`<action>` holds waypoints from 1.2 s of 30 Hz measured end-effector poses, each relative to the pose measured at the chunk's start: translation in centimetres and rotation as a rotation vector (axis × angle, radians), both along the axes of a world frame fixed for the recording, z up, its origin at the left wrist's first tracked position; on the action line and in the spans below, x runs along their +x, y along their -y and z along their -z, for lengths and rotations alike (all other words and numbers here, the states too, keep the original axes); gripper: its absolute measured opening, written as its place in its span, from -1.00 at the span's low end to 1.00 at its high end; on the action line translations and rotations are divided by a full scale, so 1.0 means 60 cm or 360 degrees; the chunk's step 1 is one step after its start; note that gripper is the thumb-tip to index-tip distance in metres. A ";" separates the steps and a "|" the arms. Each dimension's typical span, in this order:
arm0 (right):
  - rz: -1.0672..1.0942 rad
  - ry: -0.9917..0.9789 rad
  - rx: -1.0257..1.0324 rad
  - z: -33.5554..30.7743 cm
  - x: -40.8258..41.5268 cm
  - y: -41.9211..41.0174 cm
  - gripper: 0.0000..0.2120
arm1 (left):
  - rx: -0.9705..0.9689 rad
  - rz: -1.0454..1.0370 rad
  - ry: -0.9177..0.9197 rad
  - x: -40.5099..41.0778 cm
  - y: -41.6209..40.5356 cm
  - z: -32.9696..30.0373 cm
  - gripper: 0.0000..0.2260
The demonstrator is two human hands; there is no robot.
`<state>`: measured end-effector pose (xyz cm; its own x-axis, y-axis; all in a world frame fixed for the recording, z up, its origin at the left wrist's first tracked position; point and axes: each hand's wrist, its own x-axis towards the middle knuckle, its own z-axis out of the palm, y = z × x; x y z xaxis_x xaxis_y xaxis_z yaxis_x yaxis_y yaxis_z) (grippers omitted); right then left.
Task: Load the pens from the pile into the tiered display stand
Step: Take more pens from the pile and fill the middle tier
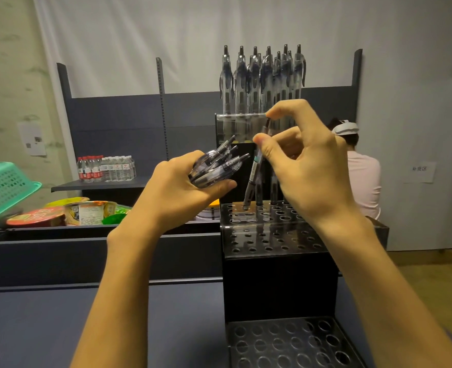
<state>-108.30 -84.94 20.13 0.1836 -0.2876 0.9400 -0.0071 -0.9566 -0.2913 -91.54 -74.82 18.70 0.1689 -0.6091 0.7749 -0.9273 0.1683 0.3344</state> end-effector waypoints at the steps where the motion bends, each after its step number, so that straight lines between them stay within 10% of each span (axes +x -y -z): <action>1: 0.0048 -0.0033 -0.0026 -0.001 0.003 -0.001 -0.73 | 0.0001 0.0001 0.0003 0.001 0.000 0.000 -0.66; 16: 0.0685 -0.0666 -0.0205 -0.008 0.018 -0.007 -0.68 | -0.0020 -0.0007 0.0002 0.011 -0.002 0.000 -0.66; 36: -0.0124 -0.0481 0.0139 0.013 0.012 -0.004 -0.85 | -0.0015 0.0296 0.0019 -0.001 -0.005 -0.003 -0.66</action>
<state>-107.55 -84.70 19.37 0.4756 -0.3389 0.8118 -0.0335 -0.9291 -0.3683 -91.61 -74.51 18.89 0.0451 -0.6215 0.7821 -0.8837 0.3404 0.3214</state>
